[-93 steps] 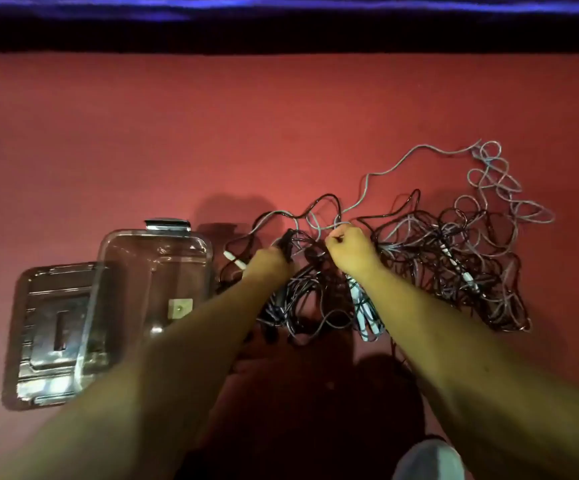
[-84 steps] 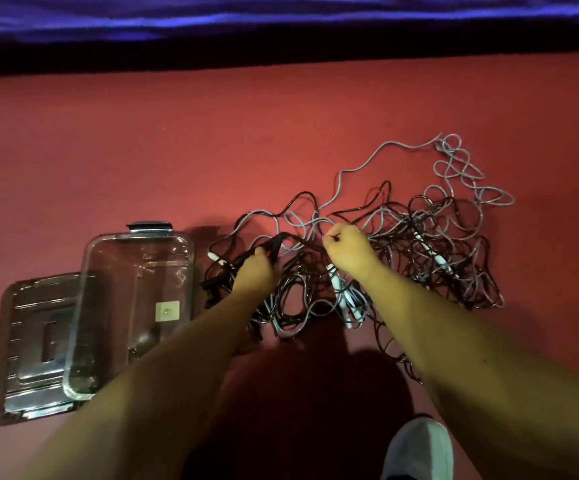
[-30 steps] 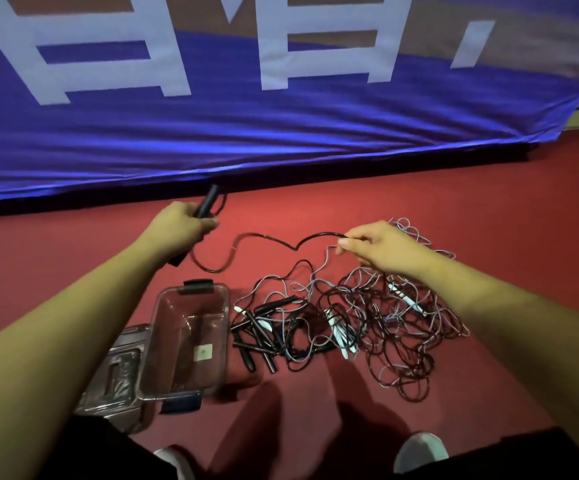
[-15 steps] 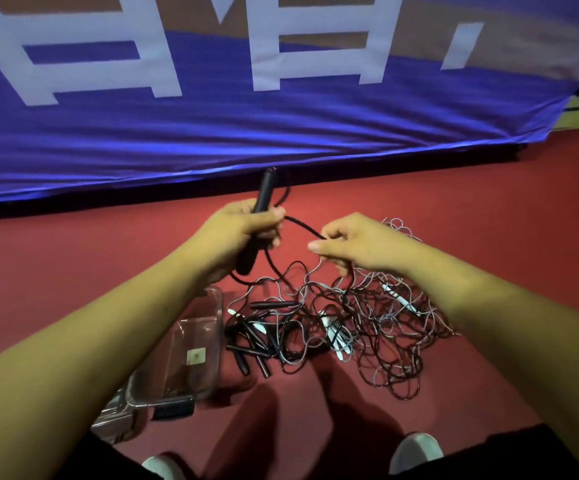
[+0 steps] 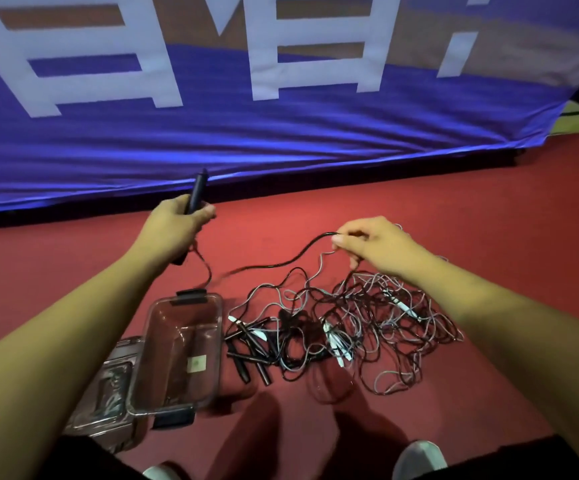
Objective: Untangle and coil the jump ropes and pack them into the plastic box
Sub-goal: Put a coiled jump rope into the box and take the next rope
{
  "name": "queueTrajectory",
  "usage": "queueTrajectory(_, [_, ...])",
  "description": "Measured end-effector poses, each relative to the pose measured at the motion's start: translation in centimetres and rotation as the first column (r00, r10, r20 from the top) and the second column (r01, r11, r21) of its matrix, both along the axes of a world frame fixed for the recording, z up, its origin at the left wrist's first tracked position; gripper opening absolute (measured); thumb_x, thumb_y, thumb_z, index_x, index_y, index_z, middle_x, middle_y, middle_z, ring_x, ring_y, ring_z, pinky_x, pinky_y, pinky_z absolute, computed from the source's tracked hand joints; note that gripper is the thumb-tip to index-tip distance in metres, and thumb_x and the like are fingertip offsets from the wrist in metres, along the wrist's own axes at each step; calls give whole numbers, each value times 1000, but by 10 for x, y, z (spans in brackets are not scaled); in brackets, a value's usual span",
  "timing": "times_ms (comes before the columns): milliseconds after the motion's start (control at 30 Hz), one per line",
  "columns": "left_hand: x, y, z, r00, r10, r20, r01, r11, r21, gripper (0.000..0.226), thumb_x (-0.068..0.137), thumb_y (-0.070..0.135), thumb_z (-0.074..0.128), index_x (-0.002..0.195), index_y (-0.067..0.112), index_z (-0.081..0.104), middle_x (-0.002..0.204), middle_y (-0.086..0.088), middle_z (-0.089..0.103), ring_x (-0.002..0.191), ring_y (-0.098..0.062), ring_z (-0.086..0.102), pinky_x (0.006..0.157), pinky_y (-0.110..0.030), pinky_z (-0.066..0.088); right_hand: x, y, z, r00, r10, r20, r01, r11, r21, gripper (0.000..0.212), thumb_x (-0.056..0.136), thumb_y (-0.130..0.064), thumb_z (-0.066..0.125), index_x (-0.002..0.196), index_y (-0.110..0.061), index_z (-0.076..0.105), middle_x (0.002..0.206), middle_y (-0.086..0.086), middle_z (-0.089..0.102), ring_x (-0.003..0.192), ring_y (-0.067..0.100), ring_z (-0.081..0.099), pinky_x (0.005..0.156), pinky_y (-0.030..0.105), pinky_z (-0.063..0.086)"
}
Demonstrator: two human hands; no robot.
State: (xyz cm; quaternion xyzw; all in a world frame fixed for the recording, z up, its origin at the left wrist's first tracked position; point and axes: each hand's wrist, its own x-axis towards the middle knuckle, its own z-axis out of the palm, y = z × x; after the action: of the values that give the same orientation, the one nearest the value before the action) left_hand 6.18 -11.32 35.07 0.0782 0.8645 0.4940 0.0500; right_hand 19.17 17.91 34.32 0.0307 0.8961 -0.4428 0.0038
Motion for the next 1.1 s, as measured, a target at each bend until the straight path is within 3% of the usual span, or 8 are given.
queueTrajectory(133, [36,33,18,962,-251,106,191,898,395,7,97,12,57,92,10,61,100,-16,73,92,-18,72,91,-32,53,2,-41,22,988,113,-108,-113,994,2,16,93,-18,62,90,-5,72,47,-23,54,44,-4,49,49,8,33])
queueTrajectory(300, [67,54,17,804,-564,187,440,776,452,24,91,25,58,99,3,62,83,-16,69,84,-26,70,82,-33,56,0,-63,38,976,94,-198,-118,987,-114,14,95,-14,60,87,-7,69,42,-22,51,41,-5,49,47,7,34])
queueTrajectory(467, [52,52,24,953,-252,167,129,839,529,25,94,7,59,73,14,48,55,-2,40,49,-15,48,49,-21,44,-4,-34,16,981,167,101,-126,937,-324,27,95,-24,60,72,-10,60,47,-5,39,42,11,33,48,24,32])
queueTrajectory(567, [32,39,24,969,-99,225,-73,758,648,26,97,9,55,76,17,44,47,6,36,45,-11,42,48,-19,41,-2,-7,-5,945,168,280,-130,980,-149,30,96,-29,57,73,-10,57,54,1,46,46,14,48,58,27,39])
queueTrajectory(667, [16,21,16,985,50,168,-131,849,512,23,96,11,58,77,17,46,50,4,43,42,-9,47,44,-19,41,4,14,-25,908,143,393,-92,985,-146,27,96,-21,58,72,-9,55,58,2,50,62,22,65,64,29,50])
queueTrajectory(867, [9,10,-1,985,163,-55,-165,986,-29,6,92,19,64,86,17,65,67,0,61,59,-14,53,57,-27,39,4,0,-5,968,117,220,-113,993,-29,23,95,-28,59,85,-9,69,60,3,52,45,11,45,45,19,37])
queueTrajectory(933, [15,15,7,987,86,-137,-97,992,-75,8,91,22,67,94,15,69,79,-1,66,65,-13,55,63,-27,40,5,-19,9,972,172,157,-167,985,-46,20,94,-30,60,84,-16,71,60,4,51,46,13,44,45,19,37])
queueTrajectory(1100, [61,52,17,856,-503,115,439,828,350,14,93,12,59,101,3,65,93,-10,72,90,-17,71,84,-24,55,2,-48,25,983,180,-41,-183,980,-83,18,93,-28,62,82,-18,72,46,-5,43,44,14,39,44,22,31])
